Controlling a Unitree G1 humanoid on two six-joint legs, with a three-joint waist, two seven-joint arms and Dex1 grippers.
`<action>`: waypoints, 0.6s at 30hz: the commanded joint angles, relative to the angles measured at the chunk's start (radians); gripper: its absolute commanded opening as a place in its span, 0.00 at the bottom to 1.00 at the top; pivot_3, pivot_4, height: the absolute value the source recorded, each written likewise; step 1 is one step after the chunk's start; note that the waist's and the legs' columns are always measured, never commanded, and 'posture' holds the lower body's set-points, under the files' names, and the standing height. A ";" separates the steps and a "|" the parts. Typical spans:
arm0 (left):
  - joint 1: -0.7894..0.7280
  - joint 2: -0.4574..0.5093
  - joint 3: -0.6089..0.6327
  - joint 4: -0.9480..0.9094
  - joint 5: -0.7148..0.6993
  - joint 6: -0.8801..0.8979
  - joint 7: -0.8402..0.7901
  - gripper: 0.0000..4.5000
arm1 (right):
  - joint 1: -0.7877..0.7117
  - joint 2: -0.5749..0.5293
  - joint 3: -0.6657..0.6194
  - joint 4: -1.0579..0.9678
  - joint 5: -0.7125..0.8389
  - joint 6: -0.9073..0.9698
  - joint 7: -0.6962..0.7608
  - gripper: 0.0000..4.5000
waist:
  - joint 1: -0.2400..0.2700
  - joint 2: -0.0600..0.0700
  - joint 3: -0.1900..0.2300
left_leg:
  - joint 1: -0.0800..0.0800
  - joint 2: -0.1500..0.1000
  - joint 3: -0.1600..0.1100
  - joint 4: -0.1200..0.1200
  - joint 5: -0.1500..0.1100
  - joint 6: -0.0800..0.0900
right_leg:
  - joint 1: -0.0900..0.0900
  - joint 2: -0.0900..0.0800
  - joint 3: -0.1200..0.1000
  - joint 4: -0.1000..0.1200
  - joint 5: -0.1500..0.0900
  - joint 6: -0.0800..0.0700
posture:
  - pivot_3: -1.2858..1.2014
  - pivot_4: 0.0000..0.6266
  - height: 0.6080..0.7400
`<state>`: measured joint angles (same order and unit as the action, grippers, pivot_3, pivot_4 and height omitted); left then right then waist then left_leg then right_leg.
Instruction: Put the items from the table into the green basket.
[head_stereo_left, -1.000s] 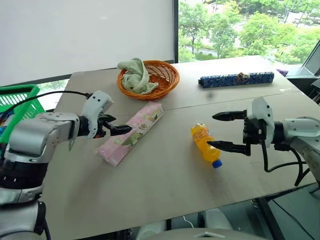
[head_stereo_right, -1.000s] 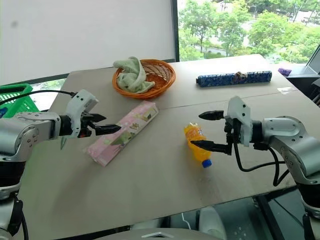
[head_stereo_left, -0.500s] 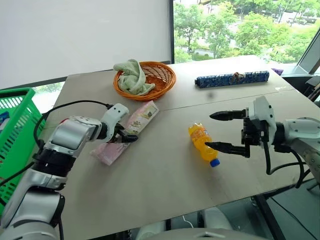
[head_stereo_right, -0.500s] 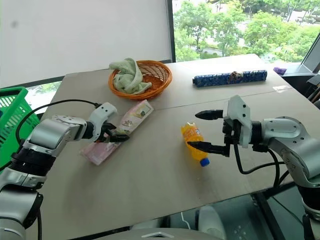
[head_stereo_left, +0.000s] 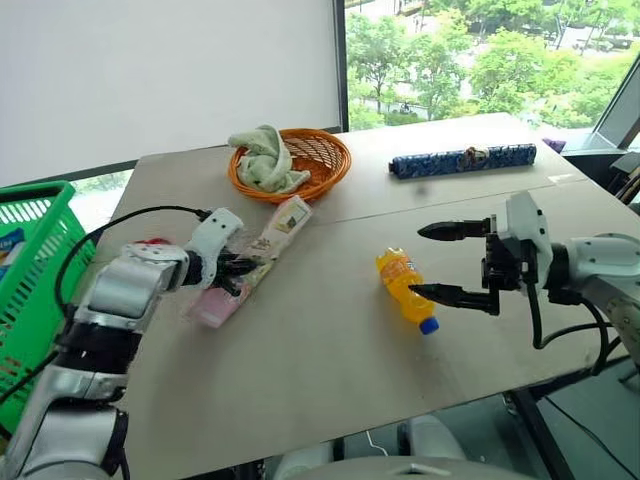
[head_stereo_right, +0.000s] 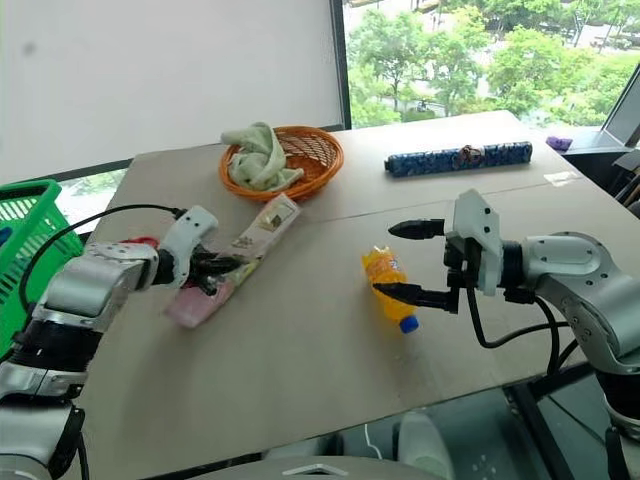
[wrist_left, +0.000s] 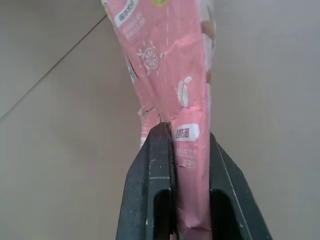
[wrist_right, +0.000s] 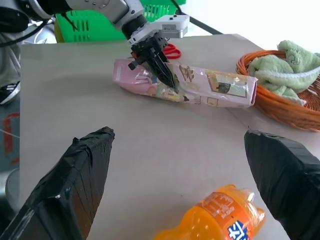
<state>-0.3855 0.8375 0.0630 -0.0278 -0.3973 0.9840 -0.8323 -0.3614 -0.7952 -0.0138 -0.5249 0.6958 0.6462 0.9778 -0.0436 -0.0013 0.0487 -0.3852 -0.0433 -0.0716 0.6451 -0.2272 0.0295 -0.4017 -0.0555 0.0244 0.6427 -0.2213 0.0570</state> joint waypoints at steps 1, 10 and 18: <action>0.003 0.016 0.272 -0.106 -0.140 0.113 0.020 0.07 | -0.072 0.054 0.004 -0.010 0.022 -0.025 -0.018 1.00 | 0.001 -0.005 0.003 | 0.000 0.000 -0.001 0.000 0.000 0.000 | 0.000 0.000 -0.001 0.000 0.000 0.000 | 0.49 0.00 1.00; 0.042 0.172 0.623 -0.045 0.059 -0.115 0.293 0.07 | -0.385 0.346 0.227 0.168 -0.134 -0.043 -0.124 1.00 | 0.010 -0.008 0.002 | 0.001 0.004 -0.003 -0.004 0.001 -0.004 | -0.003 0.003 -0.001 0.001 0.007 -0.003 | 0.55 0.00 1.00; 0.032 0.482 0.561 0.621 0.276 -0.661 0.281 0.07 | -0.600 0.508 0.264 0.369 -0.212 -0.021 -0.169 1.00 | 0.043 -0.011 0.000 | -0.002 0.003 -0.001 -0.013 0.002 -0.010 | -0.012 0.005 0.000 0.000 0.008 -0.006 | 0.55 0.00 1.00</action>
<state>-0.3185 1.2791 0.6322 0.5206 -0.1432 0.4239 -0.5472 -0.9335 -0.2958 0.2622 -0.1639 0.4930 0.6289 0.8182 -0.0006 -0.0124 0.0490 -0.3870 -0.0409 -0.0729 0.6316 -0.2262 0.0177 -0.4134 -0.0511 0.0237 0.6426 -0.2134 0.0510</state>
